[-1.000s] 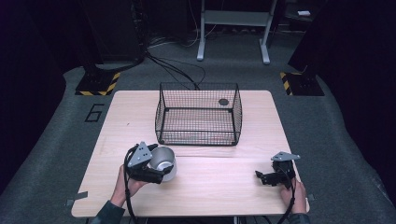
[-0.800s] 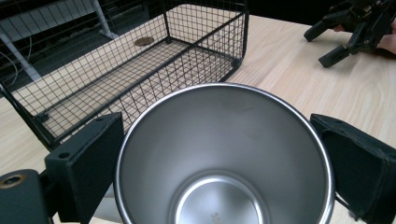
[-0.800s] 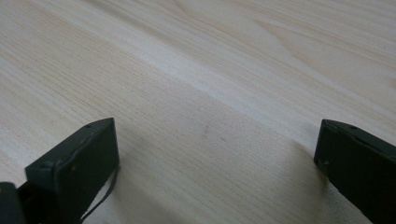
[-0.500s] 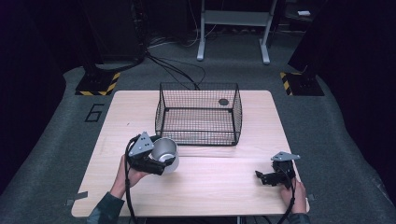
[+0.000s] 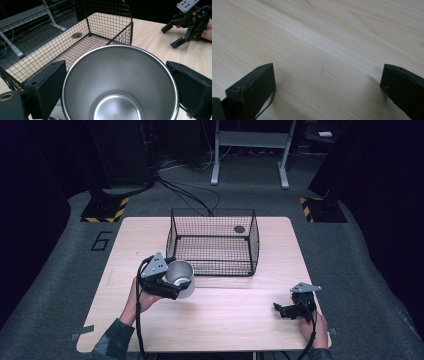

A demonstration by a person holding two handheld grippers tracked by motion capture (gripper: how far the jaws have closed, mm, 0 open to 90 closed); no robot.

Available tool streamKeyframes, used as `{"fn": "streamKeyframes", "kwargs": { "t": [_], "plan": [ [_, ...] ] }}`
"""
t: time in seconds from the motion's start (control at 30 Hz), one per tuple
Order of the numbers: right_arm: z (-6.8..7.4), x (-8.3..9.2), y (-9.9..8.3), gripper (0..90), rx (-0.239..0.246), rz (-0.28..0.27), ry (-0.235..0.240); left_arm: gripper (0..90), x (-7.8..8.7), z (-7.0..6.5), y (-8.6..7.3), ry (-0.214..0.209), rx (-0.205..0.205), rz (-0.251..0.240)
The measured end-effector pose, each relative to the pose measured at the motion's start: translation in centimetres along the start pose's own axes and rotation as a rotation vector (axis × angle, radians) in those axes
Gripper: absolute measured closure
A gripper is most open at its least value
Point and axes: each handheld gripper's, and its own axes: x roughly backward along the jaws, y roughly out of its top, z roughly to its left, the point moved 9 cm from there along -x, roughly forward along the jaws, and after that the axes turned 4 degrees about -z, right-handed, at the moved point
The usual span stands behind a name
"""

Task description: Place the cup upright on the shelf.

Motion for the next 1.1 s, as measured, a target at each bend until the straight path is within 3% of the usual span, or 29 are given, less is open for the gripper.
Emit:
{"fn": "streamKeyframes", "kwargs": {
  "t": [1.1],
  "plan": [
    [-0.1,0.0,0.0,0.0,0.006,-0.001,0.001,6.5,-2.8,2.4,4.4,-0.005,-0.005,-0.03]
  ]
}}
